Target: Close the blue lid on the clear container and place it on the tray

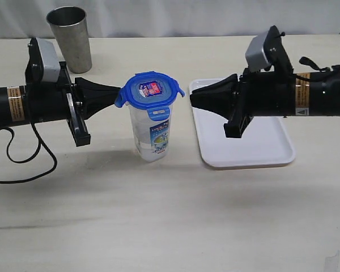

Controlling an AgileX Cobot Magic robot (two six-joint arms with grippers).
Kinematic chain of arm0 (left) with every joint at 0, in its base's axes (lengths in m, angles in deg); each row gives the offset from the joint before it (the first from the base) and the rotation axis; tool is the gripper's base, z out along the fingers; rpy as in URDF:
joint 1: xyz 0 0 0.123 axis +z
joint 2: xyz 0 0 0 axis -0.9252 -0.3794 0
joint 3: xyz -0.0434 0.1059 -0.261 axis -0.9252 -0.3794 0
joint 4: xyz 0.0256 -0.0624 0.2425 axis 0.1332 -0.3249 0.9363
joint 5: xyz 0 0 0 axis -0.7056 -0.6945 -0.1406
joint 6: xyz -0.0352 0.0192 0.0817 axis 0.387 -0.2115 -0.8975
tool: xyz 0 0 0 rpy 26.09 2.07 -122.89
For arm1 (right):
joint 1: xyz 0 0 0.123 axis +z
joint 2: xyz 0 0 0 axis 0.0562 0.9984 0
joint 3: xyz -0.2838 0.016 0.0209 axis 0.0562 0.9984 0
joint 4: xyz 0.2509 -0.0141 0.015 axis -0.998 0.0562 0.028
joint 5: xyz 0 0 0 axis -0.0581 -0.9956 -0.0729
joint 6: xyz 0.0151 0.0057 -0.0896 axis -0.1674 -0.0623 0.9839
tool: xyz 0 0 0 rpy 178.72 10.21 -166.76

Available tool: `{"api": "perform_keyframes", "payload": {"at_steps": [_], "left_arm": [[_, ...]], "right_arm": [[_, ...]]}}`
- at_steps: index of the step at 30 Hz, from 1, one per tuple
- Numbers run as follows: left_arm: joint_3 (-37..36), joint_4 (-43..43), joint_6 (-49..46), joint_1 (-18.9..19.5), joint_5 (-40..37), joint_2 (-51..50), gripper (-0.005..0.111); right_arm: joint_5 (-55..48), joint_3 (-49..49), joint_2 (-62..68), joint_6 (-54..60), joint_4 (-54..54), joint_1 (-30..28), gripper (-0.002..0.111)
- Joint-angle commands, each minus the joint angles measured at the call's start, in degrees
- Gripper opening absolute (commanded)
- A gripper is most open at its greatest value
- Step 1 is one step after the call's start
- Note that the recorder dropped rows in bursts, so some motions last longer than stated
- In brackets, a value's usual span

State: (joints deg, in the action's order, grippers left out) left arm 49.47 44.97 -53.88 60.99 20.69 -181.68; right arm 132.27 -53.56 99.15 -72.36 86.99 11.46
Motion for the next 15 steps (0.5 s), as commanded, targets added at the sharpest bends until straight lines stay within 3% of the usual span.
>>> {"api": "perform_keyframes", "payload": {"at_steps": [1, 4, 15], "left_arm": [[0.31, -1.7, 0.45, 0.12, 0.39, 0.14, 0.0], [0.31, -1.81, 0.45, 0.12, 0.39, 0.14, 0.0], [0.31, -1.81, 0.45, 0.12, 0.5, 0.14, 0.0]], "right_arm": [[7.86, -4.31, 3.9, -4.17, 7.71, -0.14, 0.004], [13.2, -5.65, 6.07, -4.06, 9.59, -0.14, 0.004], [7.41, -5.88, 6.93, -0.56, 3.34, -0.14, 0.004]]}}
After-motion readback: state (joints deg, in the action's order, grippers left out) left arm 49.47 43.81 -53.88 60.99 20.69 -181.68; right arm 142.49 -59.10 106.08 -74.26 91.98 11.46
